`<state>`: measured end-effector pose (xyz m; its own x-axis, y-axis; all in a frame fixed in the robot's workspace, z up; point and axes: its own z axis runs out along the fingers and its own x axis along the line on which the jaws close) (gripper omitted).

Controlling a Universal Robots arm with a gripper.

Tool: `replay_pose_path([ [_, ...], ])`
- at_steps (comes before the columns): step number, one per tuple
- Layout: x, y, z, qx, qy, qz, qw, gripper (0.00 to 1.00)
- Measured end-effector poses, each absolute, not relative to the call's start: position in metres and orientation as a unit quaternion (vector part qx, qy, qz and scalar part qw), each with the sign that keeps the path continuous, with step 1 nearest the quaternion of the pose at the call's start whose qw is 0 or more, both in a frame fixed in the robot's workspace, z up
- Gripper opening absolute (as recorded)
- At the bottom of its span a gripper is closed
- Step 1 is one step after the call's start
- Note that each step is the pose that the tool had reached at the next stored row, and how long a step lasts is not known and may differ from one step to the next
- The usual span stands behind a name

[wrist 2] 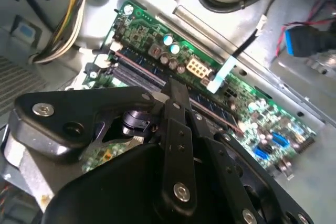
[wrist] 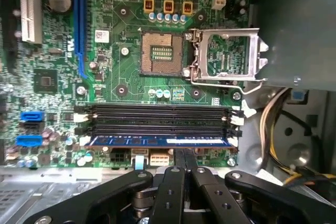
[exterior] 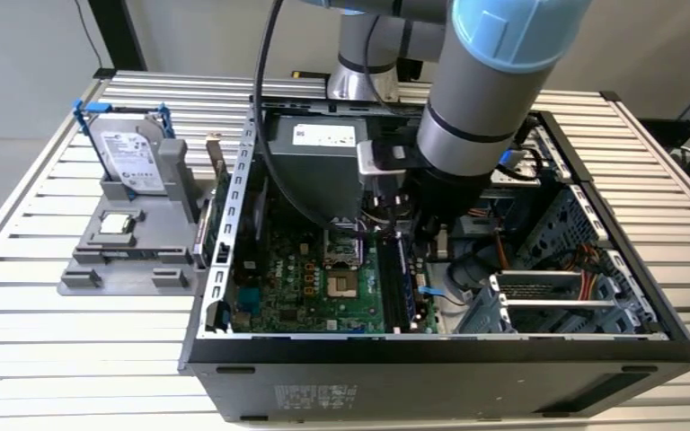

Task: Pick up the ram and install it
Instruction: 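Press down the ram until it locks into place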

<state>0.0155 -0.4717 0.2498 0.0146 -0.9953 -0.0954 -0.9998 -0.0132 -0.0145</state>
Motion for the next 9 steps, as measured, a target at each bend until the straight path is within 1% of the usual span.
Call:
replay_pose_path([
  [6, 0.016, -0.472, 0.277, -0.711, 0.701, 0.029, 0.039, 0.0],
  [9, 0.016, -0.472, 0.28, -0.711, 0.701, 0.029, 0.039, 0.0],
])
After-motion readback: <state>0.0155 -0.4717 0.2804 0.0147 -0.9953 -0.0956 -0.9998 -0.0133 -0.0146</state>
